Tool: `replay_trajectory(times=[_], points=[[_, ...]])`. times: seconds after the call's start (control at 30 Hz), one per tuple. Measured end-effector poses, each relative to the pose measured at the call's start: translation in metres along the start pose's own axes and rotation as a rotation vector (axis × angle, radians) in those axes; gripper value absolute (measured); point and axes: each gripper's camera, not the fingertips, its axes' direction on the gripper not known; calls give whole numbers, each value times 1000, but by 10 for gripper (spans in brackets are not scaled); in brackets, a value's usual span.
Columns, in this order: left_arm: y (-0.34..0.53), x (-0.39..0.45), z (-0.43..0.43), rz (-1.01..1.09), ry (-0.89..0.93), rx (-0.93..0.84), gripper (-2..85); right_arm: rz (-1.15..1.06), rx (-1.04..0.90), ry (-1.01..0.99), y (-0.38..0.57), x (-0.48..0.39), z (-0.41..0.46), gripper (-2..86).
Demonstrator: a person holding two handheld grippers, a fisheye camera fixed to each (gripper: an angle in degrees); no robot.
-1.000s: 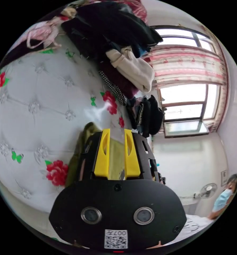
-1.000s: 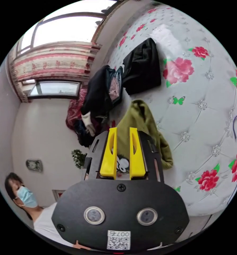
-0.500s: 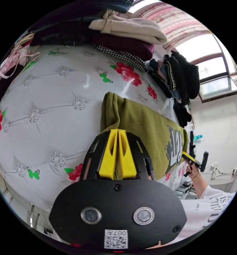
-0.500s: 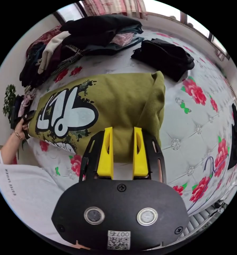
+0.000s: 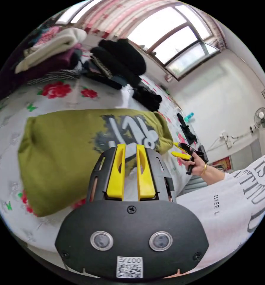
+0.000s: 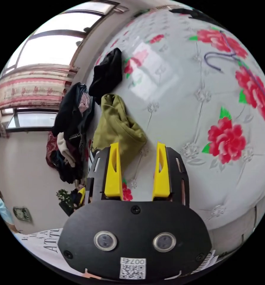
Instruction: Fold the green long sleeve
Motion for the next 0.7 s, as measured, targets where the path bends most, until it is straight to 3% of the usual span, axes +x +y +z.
replay_trajectory(times=[0.07, 0.17, 0.27, 0.47, 0.57, 0.7], points=[[-7, 5, 32, -10, 30, -68, 38, 39, -5, -19, 0, 4, 7, 118], [-12, -11, 73, -51, -137, -174, 4, 63, 26, 13, 2, 6, -2, 108], [-25, -26, 69, -139, -45, -218, 2, 46, -2, -111, -3, 11, -17, 80], [-16, -15, 12, -82, -121, -69, 30, -73, 17, -160, -7, -24, -49, 46], [3, -29, -3, -149, -190, -104, 15, -234, 9, -150, -7, -76, -64, 30], [18, -44, -9, -181, -230, -96, -7, -626, -62, -133, 7, -197, -71, 12]])
